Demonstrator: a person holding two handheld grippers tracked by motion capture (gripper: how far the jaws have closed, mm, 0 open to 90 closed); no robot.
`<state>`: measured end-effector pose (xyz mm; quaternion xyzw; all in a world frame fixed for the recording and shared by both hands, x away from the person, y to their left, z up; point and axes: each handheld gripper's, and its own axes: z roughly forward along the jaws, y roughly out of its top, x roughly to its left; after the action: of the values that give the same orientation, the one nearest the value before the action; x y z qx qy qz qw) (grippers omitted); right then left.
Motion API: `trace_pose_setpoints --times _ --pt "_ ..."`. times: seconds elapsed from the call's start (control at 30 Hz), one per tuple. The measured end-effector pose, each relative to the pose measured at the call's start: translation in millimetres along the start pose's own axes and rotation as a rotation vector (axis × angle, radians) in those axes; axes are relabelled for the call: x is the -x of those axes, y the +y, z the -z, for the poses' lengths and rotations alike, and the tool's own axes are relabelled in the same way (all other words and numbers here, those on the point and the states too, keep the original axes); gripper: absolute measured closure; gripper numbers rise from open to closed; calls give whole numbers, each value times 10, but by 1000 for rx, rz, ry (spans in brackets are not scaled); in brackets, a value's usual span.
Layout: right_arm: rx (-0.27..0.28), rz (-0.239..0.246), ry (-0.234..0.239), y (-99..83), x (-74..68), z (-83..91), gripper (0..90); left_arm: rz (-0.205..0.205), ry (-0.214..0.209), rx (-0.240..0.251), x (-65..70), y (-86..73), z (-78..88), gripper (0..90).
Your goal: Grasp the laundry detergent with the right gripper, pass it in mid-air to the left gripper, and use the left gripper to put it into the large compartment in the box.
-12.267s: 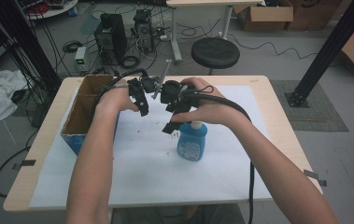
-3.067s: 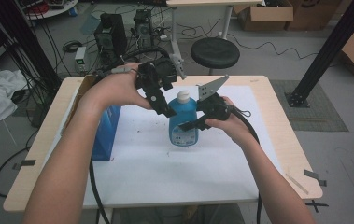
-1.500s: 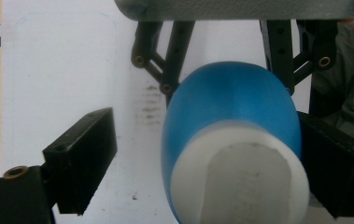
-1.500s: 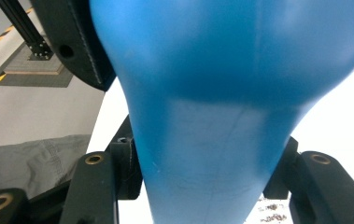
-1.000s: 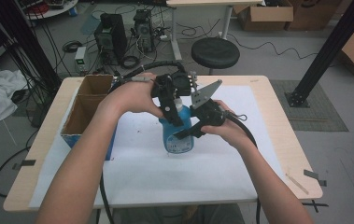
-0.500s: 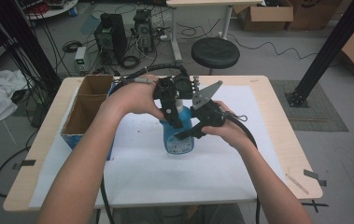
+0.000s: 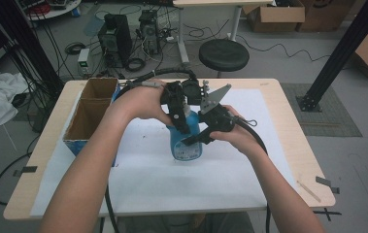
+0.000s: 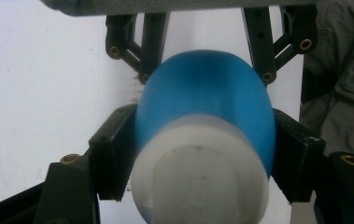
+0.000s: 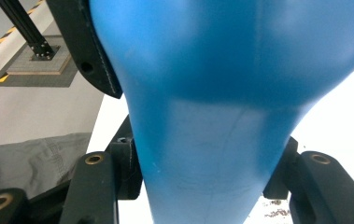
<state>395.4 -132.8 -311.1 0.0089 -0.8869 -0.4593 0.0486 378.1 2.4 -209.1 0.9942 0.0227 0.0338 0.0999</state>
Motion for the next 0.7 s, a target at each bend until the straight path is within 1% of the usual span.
trace_pose_setpoints --times 0.13,0.17,0.3,0.53,0.63,0.7 --pt "0 -1 -1 0 -1 -1 454 1 -1 -2 0 1 -3 360" --pt "-3 -1 -1 0 -4 -6 454 1 -6 -10 2 4 -2 364" --pt "-8 3 -5 3 -12 -20 453 4 -14 -14 -5 0 0 372" --pt "0 7 -14 15 -17 -13 452 10 -25 -6 -24 -1 34 383" --pt "3 4 -17 19 -21 -18 448 1 -30 -7 -36 1 39 384" --pt "5 3 -17 19 -21 -19 446 2 -32 -3 -36 2 38 385"
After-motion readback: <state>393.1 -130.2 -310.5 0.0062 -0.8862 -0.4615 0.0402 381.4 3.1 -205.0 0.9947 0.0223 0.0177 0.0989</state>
